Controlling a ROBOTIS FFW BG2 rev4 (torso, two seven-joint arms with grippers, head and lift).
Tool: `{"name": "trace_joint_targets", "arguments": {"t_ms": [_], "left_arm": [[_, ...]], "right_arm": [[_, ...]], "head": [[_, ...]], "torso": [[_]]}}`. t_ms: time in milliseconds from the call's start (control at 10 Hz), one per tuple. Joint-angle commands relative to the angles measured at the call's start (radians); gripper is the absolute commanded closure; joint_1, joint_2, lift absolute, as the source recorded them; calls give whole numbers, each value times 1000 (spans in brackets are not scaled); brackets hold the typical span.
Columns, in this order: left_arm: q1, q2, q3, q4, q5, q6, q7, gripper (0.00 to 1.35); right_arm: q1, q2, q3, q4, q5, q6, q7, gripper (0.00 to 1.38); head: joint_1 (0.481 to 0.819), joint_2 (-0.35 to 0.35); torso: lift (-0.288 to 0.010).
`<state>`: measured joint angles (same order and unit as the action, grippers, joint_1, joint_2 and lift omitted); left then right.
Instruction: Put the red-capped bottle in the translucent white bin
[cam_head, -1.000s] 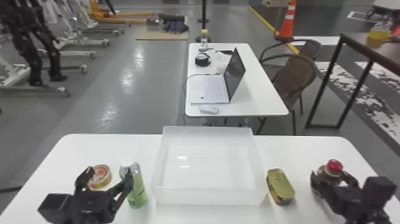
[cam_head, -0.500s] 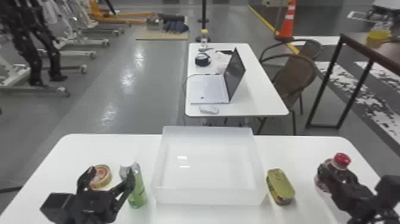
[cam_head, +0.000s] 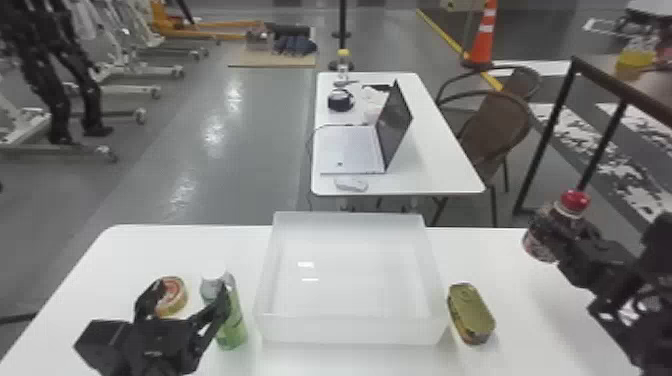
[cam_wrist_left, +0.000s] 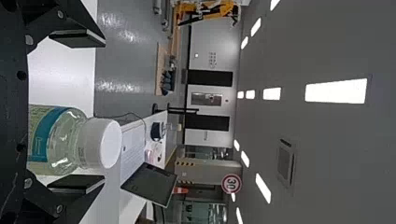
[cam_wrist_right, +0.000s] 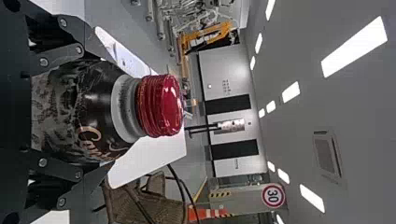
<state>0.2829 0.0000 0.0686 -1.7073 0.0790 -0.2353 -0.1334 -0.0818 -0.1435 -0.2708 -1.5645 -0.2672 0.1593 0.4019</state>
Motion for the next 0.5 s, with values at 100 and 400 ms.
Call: {"name": "trace_joint_targets", "arguments": {"t_ms": [100, 400], "left_arm": [[-5, -3, -4, 0, 2, 5, 0, 256], [-7, -3, -4, 0, 7, 11, 0, 256]], "right_arm": [[-87, -11, 71, 60, -17, 17, -20, 1248], [-222, -18, 213, 219, -41, -7, -24, 1248]], "head": [[549, 0], [549, 0]], "torso": [[-100], [-100]]}}
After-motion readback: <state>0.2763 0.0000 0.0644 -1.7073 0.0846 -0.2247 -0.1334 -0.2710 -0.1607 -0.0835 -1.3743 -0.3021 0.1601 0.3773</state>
